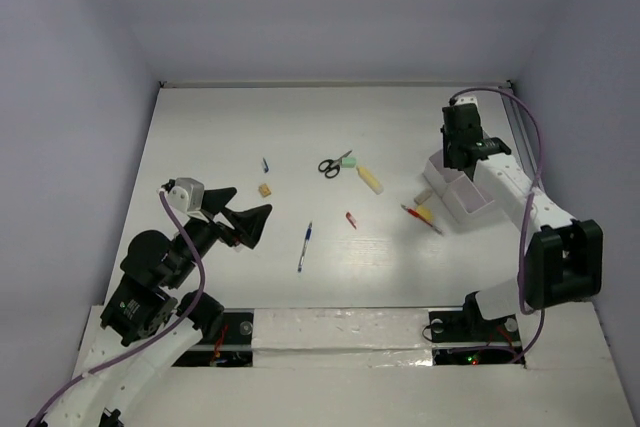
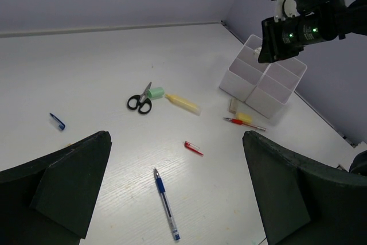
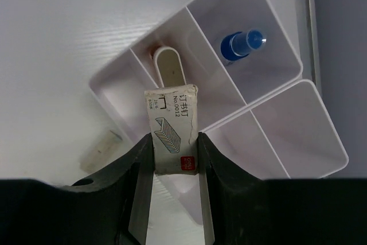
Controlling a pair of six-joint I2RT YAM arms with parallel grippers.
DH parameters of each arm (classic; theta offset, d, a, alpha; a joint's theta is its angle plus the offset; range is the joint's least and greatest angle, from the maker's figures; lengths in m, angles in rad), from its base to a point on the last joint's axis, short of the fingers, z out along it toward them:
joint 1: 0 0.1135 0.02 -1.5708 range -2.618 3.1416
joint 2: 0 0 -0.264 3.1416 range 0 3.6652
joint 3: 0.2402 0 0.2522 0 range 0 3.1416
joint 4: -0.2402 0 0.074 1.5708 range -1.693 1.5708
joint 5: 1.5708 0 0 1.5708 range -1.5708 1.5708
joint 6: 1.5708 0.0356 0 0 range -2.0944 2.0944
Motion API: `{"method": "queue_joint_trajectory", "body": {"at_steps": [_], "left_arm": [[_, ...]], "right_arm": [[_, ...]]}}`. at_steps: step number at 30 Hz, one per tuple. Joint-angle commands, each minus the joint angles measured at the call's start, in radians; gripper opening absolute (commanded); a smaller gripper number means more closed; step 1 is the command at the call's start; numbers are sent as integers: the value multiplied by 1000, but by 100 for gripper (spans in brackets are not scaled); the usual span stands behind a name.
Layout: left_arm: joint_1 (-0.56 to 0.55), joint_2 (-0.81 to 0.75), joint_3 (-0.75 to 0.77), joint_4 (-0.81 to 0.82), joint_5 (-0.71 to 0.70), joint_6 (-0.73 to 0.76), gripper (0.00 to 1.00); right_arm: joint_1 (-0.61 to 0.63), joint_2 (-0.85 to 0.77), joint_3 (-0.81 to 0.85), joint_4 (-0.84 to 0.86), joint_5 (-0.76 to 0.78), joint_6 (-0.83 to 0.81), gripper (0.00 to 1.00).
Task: Sort the stationery into containers
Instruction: Place the stationery in the storage box.
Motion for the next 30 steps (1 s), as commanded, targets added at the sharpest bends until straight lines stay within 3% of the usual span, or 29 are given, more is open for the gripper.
{"method": "queue_joint_trajectory", "body": {"at_steps": [1,12,21,27,30], "left_arm": [[-6,-10,7,42,-4,10,99],[-6,5,7,42,-10,9,99],[-6,14,8,39,-18,10,99],[-6,25,8,39,-18,12,99],[-6,30,8,39,-18,12,99]], "right_arm": [[-23,61,67,-47,64,-53,14],[-24,181,162,-36,156,-120,19],[-24,231,176,-14,206,-136,41],[-24,222,182,-8,218,-137,63],[-24,210,194,-10,195,-128,66]]}}
